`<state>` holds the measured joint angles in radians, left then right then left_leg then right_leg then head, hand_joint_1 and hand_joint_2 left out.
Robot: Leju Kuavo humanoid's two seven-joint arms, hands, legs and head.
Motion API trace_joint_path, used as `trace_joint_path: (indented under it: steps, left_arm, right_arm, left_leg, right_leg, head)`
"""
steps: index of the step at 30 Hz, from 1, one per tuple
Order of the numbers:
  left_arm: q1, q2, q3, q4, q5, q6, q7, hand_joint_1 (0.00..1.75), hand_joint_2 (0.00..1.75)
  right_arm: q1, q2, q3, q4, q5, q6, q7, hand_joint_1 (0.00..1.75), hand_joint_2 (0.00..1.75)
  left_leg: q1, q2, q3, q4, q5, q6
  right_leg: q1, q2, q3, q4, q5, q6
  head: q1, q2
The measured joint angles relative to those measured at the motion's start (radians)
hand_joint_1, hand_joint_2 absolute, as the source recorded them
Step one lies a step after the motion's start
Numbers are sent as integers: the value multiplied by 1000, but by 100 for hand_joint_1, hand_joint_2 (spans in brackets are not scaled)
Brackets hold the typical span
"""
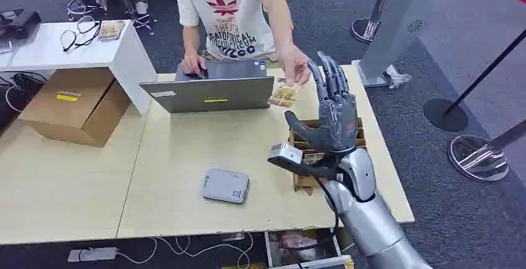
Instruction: Pass the card to the sensor for recognition and then transmit it.
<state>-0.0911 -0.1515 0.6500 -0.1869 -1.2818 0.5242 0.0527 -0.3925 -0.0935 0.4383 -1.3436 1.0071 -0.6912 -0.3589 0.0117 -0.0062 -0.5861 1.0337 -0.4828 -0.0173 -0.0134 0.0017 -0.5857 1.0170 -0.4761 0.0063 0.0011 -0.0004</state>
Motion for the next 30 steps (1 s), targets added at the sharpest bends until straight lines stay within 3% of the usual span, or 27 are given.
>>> trace_joint_path:
  steps: [3,4,10,30]
  left_arm:
    - [0,-3,-2,0,-2,3,1,0,0]
    - [0,-4,-3,0,-5,3,1,0,0]
    - [0,-4,-10,0,-11,3,9,0,0]
    - [8,9,-10,0,-4,-19,17,0,0]
  right_arm:
    - [-7,0,-2,17,-2,0,-11,58,175]
    - [-9,0,-3,24,-2,0,-11,131,175]
    - [-10,0,-6,45,-1,0,-19,175,175]
    - [-11,26,-12,61,-2,0,-10,175,175]
  left_leg:
    - [0,0,0,0,0,0]
    - [0,0,0,0,0,0]
    - [0,0,0,0,0,0]
    - [0,0,0,0,0,0]
  right_leg:
    - [0,0,0,0,0,0]
    - [0,0,0,0,0,0]
    - [0,0,0,0,0,0]
    - [0,0,0,0,0,0]
  head:
    - [0,0]
    - [0,0]
    - [0,0]
    - [0,0]
